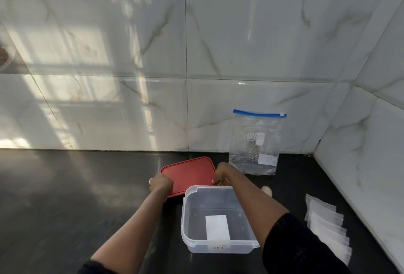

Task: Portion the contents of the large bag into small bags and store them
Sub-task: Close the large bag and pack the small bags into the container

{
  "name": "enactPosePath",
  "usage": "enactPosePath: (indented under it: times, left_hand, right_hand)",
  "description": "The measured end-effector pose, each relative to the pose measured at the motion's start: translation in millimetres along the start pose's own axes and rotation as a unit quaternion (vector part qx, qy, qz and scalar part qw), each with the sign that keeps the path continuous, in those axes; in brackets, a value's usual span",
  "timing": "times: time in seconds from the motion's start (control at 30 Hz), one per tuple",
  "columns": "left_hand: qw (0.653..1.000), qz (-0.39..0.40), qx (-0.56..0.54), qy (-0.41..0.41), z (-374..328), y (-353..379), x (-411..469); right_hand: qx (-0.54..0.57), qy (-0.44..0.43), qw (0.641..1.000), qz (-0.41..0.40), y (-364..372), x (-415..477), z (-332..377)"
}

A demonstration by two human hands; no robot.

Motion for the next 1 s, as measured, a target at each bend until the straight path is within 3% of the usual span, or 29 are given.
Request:
enactPosePath:
  times: [0.2, 0.37, 0.6, 0.7, 1.0]
  left_hand:
    - [0.999, -0.037, 0.026, -0.013, -8.1, -3.0, -16.0]
    - [0.987, -0.048, 0.016, 0.153, -61.6, -6.2, -54.4]
    - [0.942, 0.063, -0.021, 0.328, -140.6, 45.9, -156.0]
    - [0.918, 0.112, -0.045, 0.377, -159.0, 75.5, -202.4]
    - [0.847, 0.242, 0.035, 0.473, -149.2, 176.4, -294.9]
  right_hand:
    - [-0.066, -0.036, 0.995, -0.065, -7.9, -8.7, 3.2]
    - [0.000, -0.066, 0.986, -0.150, -28.5, -34.5, -11.2]
    - [-0.018, -0.068, 0.962, -0.264, -63.4, -93.6, -86.1]
    - [0.003, -0.040, 0.962, -0.271, -70.2, -109.3, -133.8]
    - [0.026, 0.046, 0.959, -0.278, -43.2, -133.3, -264.2]
Point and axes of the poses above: each hand's wrist, its own x-axis towards the middle knuckle, its own y-axis out of the palm, z = x × y, the point moved 7 cm from there along x, towards the middle knuckle, and after that the axes turned 9 degrees about -x, right-handed, at the moved point
